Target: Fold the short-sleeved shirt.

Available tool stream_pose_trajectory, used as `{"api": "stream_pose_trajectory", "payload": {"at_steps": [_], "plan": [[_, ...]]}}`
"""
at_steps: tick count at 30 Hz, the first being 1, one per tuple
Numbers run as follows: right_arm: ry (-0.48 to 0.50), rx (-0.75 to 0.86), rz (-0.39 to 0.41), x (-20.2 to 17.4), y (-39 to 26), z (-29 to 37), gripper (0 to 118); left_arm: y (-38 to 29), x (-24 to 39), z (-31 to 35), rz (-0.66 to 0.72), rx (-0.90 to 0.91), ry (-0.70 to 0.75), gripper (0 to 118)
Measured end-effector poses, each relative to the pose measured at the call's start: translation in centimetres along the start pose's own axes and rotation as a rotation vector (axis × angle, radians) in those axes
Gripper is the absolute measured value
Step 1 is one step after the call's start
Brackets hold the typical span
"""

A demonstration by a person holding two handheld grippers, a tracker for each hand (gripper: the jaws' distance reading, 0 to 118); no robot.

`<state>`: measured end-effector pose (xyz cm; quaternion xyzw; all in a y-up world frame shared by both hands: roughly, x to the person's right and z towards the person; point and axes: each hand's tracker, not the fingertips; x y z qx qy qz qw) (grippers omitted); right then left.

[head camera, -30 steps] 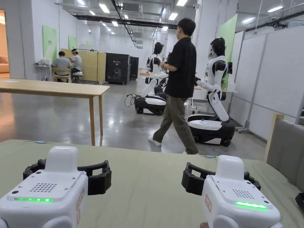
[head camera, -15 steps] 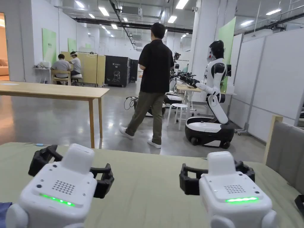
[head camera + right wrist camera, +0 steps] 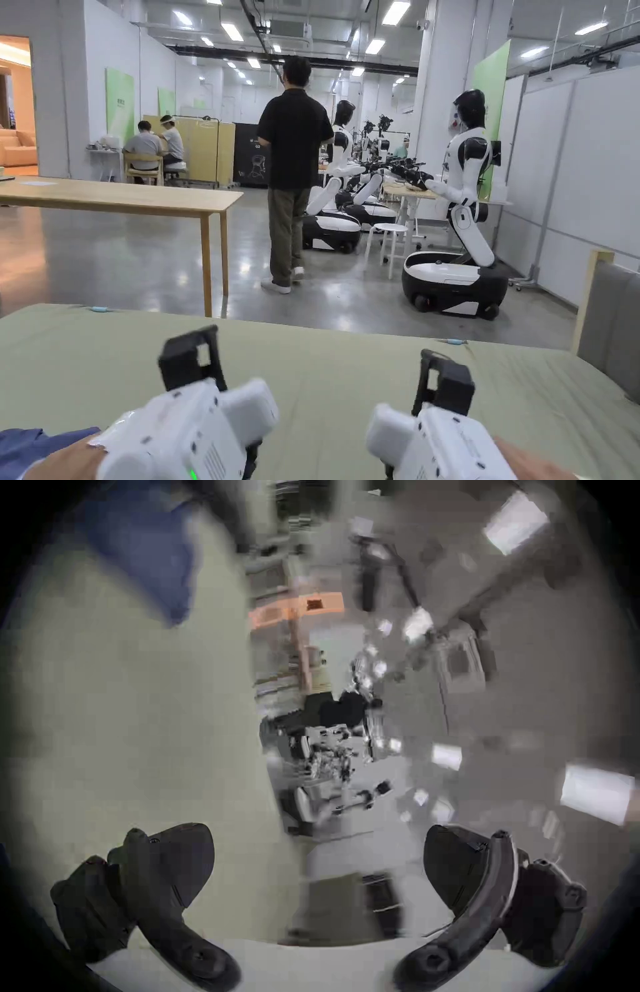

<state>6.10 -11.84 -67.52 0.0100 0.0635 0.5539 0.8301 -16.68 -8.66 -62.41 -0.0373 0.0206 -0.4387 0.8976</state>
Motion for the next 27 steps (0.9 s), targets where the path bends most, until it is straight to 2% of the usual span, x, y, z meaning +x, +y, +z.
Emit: {"api": "stream_pose_trajectory", "payload": {"at_steps": [2,4,5,7,8,9,10,15,17,22,23,24,25,26,27], "plan": [[0.047,0.008,-0.409,2.8,0.2,0.3,118,0.3,-3.2,0.3,0.396,0.029,-0.046,118],[0.101,0.025,-0.811,4.8,-0.7,0.4,118,-0.3,-4.9,0.7,0.683,0.063,-0.07,118],[0.125,0.031,-0.977,5.4,-1.4,0.4,118,-0.5,-5.1,0.8,0.763,0.074,-0.07,118],[0.146,0.049,-1.304,5.4,-3.6,0.4,118,-1.0,-5.0,1.3,0.834,0.098,-0.052,118],[0.138,0.043,-1.381,5.0,-4.3,0.5,118,-1.2,-4.4,1.6,0.824,0.101,-0.002,118],[0.121,0.013,-1.414,4.5,-4.7,0.7,118,-1.4,-3.8,1.9,0.812,0.09,0.056,118],[0.105,-0.011,-1.397,4.1,-4.9,0.8,118,-1.3,-3.2,2.2,0.811,0.08,0.099,118],[0.074,-0.022,-1.208,3.0,-4.1,1.3,118,-1.8,-2.2,2.2,0.82,0.062,0.069,118],[0.035,-0.03,-1.192,3.1,-3.6,1.4,118,-1.9,-2.4,2.1,0.849,0.062,0.061,118],[0.042,-0.041,-1.181,3.9,-3.3,1.6,118,-2.2,-2.6,1.4,0.887,0.025,0.043,117],[0.046,-0.042,-1.18,3.9,-3.3,1.7,112,-2.3,-2.7,1.4,0.888,0.021,0.022,109],[0.049,-0.039,-1.183,3.9,-3.5,1.8,89,-2.4,-2.8,1.5,0.899,0.032,-0.011,82],[0.042,-0.049,-1.18,3.9,-3.5,1.7,23,-2.3,-2.7,1.4,0.895,0.025,0.006,17],[0.025,-0.104,-1.162,4.0,-3.4,1.4,0,-2.2,-2.4,0.9,0.862,-0.017,0.057,0],[0.013,-0.095,-1.177,4.1,-3.7,1.7,0,-2.4,-2.2,1.0,0.859,0.01,0.094,0]]}}
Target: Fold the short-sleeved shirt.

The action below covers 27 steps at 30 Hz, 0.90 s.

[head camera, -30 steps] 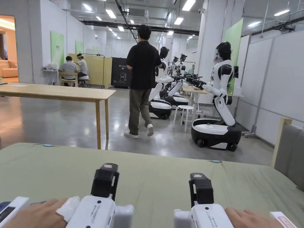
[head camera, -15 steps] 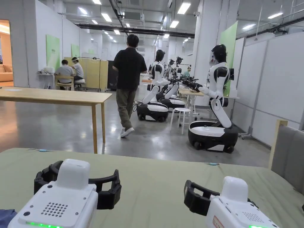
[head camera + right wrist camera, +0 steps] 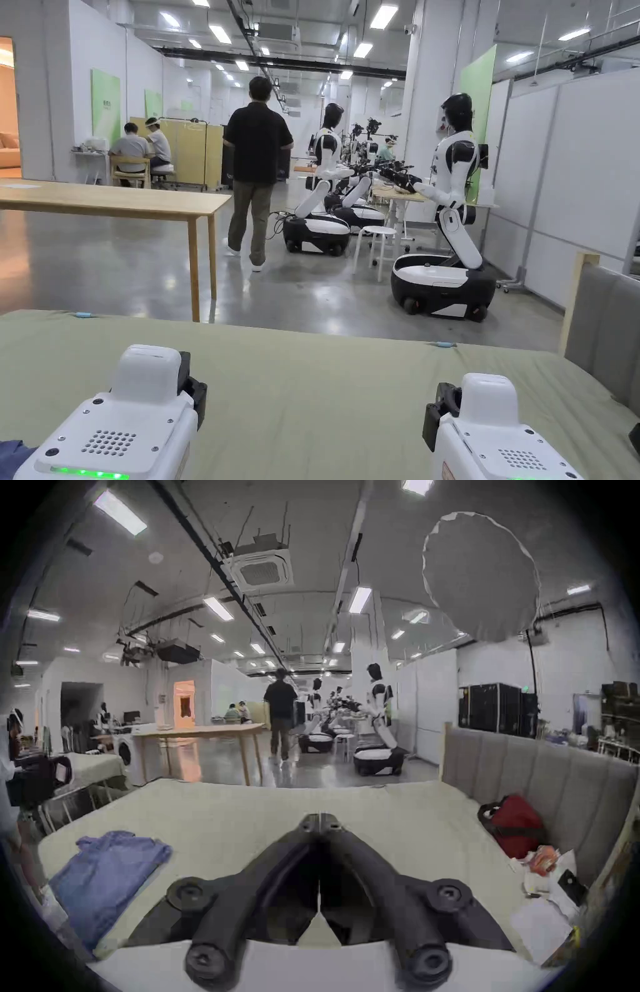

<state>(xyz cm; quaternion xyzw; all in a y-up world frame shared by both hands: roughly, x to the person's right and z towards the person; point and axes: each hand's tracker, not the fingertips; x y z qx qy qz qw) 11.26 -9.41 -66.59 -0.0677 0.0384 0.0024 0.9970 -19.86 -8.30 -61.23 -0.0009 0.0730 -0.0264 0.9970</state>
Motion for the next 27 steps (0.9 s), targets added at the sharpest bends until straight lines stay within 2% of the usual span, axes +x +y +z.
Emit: {"api": "stream_pose_trajectory", "payload": {"at_steps": [1,5,9,14,18,20,22,25,27], "plan": [[0.028,-0.004,-0.017,0.5,0.0,0.1,0,-0.2,-0.3,0.0,0.017,-0.034,-0.075,0],[0.013,-0.004,0.011,0.2,-0.1,0.2,0,-0.7,-0.3,0.1,-0.003,-0.028,-0.026,0],[0.064,-0.002,0.025,-2.3,0.5,-0.3,0,-0.9,-2.6,1.1,0.018,-0.039,0.021,0],[0.243,0.005,0.055,-10.5,0.5,-1.1,0,-1.6,-8.8,4.0,0.016,-0.07,0.162,0],[0.464,-0.053,0.06,-18.7,-1.0,-1.3,0,-2.7,-14.9,6.7,0.016,-0.143,0.307,0],[0.538,-0.09,0.066,-22.0,-2.2,-1.4,0,-3.4,-17.7,7.5,0.033,-0.205,0.341,0],[0.579,-0.123,0.068,-24.5,-3.8,-1.4,0,-4.5,-20.6,7.2,0.071,-0.327,0.324,0],[0.588,-0.153,0.097,-26.1,-5.8,-2.0,0,-7.0,-23.6,4.7,0.118,-0.52,0.255,0],[0.577,-0.169,0.126,-26.3,-7.0,-2.3,0,-9.2,-24.9,2.0,0.146,-0.575,0.213,0]]}}
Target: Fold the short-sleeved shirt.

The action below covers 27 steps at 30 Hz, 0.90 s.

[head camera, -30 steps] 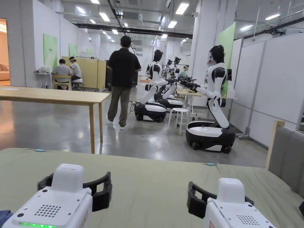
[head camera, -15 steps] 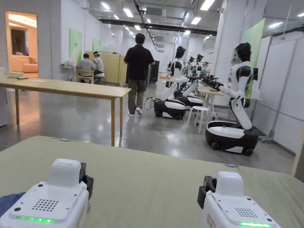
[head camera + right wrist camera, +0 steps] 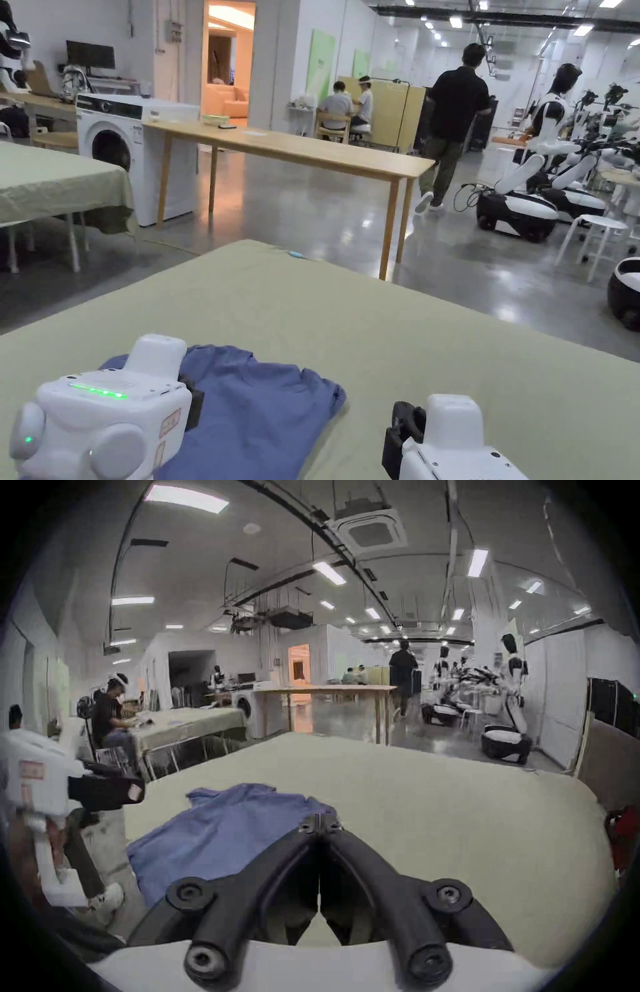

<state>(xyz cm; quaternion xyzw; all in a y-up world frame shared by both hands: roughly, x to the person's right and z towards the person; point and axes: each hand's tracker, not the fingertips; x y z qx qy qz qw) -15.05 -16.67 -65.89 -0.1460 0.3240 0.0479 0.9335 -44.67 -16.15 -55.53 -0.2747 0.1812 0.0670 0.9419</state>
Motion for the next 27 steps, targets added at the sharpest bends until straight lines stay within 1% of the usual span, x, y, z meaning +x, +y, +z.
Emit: {"api": "stream_pose_trajectory", "payload": {"at_steps": [1,2,3,4,5,6,7,8,11,12,14,15,16,17,18,19,20,21,22,23,24,27], "plan": [[-0.011,-0.014,0.011,0.1,-0.5,-0.5,0,-0.1,-0.3,-2.1,0.009,-0.02,-0.022,8],[-0.022,-0.027,0.019,0.4,-0.9,-0.9,0,-0.2,-0.3,-4.1,0.011,-0.032,-0.04,32],[-0.037,-0.041,0.023,0.8,-1.4,-1.1,0,-0.2,-0.1,-6.5,0.004,-0.078,-0.065,73],[-0.052,-0.057,0.028,1.3,-1.8,-1.5,0,-0.3,0.0,-9.3,0.005,-0.134,-0.087,118],[-0.068,-0.073,0.034,1.8,-2.1,-1.9,0,-0.6,0.5,-11.3,-0.001,-0.188,-0.106,117],[-0.086,-0.087,0.038,2.3,-2.5,-2.3,0,1.0,1.2,-13.8,-0.027,-0.332,-0.103,117],[-0.104,-0.1,0.038,2.9,-3.0,-2.6,0,3.5,2.3,-17.0,-0.017,-0.256,-0.111,118],[-0.12,-0.114,0.039,3.4,-3.3,-2.9,0,0.6,2.4,-18.2,-0.02,-0.27,-0.107,118],[-0.172,-0.163,0.035,5.3,-4.7,-3.8,0,2.2,4.2,-25.0,0.015,-0.324,-0.144,118],[-0.187,-0.181,0.033,5.8,-5.1,-4.1,0,-1.1,4.3,-25.9,0.033,-0.337,-0.154,118],[-0.206,-0.208,0.03,6.7,-5.7,-4.5,0,-1.4,4.6,-29.2,0.044,-0.342,-0.103,117],[-0.214,-0.22,0.032,7.0,-5.9,-4.5,0,-1.5,4.5,-30.8,0.041,-0.349,-0.046,113],[-0.22,-0.225,0.036,7.3,-6.1,-4.6,0,-3.0,4.2,-30.9,0.043,-0.337,-0.011,104],[-0.224,-0.23,0.04,7.5,-6.2,-4.6,0,-3.3,4.0,-31.7,0.044,-0.396,-0.004,101],[-0.228,-0.236,0.044,7.6,-6.3,-4.6,0,-3.1,3.8,-31.7,0.055,-0.422,-0.018,75],[-0.229,-0.239,0.045,7.9,-6.4,-4.7,0,-2.3,3.6,-30.7,0.07,-0.357,-0.067,17],[-0.231,-0.239,0.043,8.0,-6.4,-4.6,0,-2.4,3.1,-28.7,0.068,-0.281,-0.058,17],[-0.229,-0.236,0.033,8.2,-6.4,-4.5,0,-2.3,2.9,-28.1,0.056,-0.262,-0.033,5],[-0.225,-0.231,0.012,8.4,-6.4,-4.3,0,-2.5,2.3,-27.9,0.049,-0.251,-0.04,3],[-0.223,-0.229,-0.005,8.6,-6.4,-4.2,0,-2.7,1.9,-28.0,0.069,-0.292,-0.099,2],[-0.221,-0.228,-0.022,8.8,-6.5,-3.9,0,-2.8,1.6,-28.5,0.082,-0.331,-0.097,2],[-0.228,-0.224,-0.052,9.6,-6.7,-2.7,0,-1.6,2.5,-26.5,0.073,-0.255,-0.112,2]]}}
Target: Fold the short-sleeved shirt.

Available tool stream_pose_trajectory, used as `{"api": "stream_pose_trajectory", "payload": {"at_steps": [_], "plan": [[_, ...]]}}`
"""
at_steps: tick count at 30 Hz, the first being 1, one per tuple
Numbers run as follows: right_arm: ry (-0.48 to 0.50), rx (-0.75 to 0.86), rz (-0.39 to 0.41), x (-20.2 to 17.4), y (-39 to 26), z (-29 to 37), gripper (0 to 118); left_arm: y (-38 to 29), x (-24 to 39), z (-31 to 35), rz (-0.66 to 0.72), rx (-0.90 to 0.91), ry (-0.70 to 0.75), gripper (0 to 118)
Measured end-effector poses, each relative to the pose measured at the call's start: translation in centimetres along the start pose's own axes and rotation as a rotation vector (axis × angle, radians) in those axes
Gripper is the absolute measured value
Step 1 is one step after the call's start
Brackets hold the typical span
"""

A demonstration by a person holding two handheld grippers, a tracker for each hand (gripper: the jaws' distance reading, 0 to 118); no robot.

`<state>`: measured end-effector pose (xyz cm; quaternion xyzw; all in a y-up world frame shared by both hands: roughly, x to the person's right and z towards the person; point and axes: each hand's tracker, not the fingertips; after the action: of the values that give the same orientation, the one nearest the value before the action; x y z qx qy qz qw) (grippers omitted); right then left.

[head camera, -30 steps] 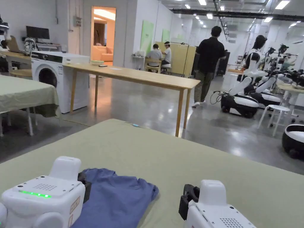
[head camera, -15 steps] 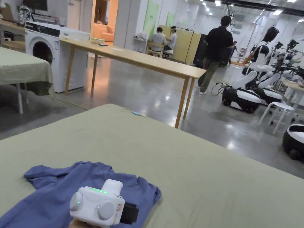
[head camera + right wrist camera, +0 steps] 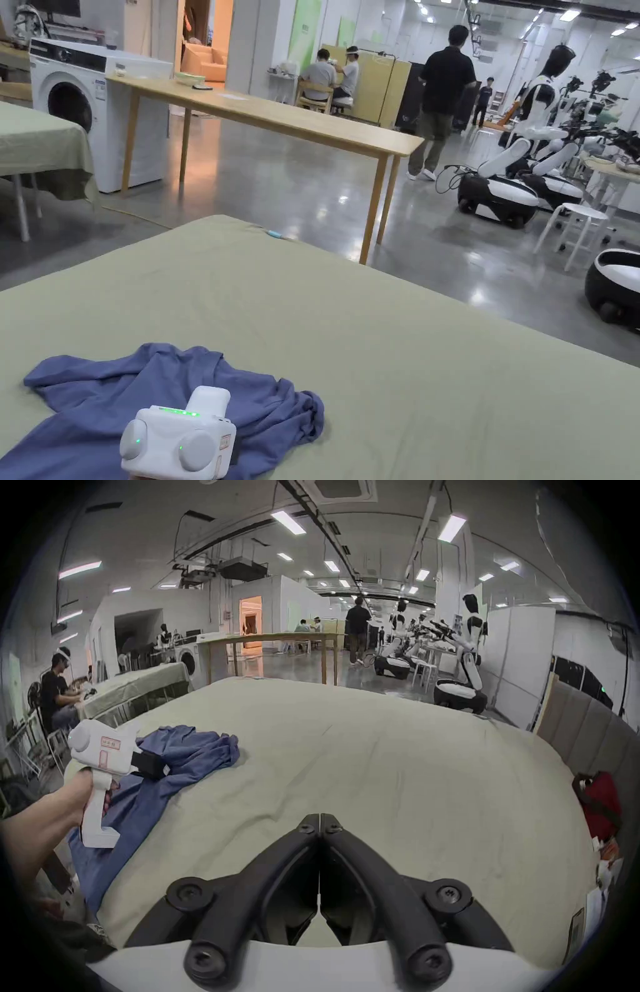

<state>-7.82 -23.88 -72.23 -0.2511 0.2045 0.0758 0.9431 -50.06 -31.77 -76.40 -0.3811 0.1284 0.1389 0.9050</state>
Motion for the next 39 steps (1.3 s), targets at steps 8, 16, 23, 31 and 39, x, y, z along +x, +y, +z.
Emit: {"api": "stream_pose_trajectory", "payload": {"at_steps": [8,16,23,31,39], "plan": [[-0.113,0.053,-0.112,7.2,-1.0,5.6,0,2.3,11.7,6.1,-0.144,0.182,-0.254,1],[-0.268,0.104,-0.191,16.0,-2.9,13.2,0,1.3,32.2,13.7,-0.282,0.265,-0.628,1],[-0.366,0.094,-0.245,22.7,-5.8,17.1,0,-6.0,49.0,10.6,-0.479,0.074,-0.678,1],[-0.381,0.064,-0.265,26.4,-8.6,17.6,0,-14.4,52.3,5.1,-0.581,-0.011,-0.547,15],[-0.327,0.139,-0.267,24.6,-8.4,18.5,0,-12.5,41.6,17.5,-0.591,0.321,-0.556,115]]}}
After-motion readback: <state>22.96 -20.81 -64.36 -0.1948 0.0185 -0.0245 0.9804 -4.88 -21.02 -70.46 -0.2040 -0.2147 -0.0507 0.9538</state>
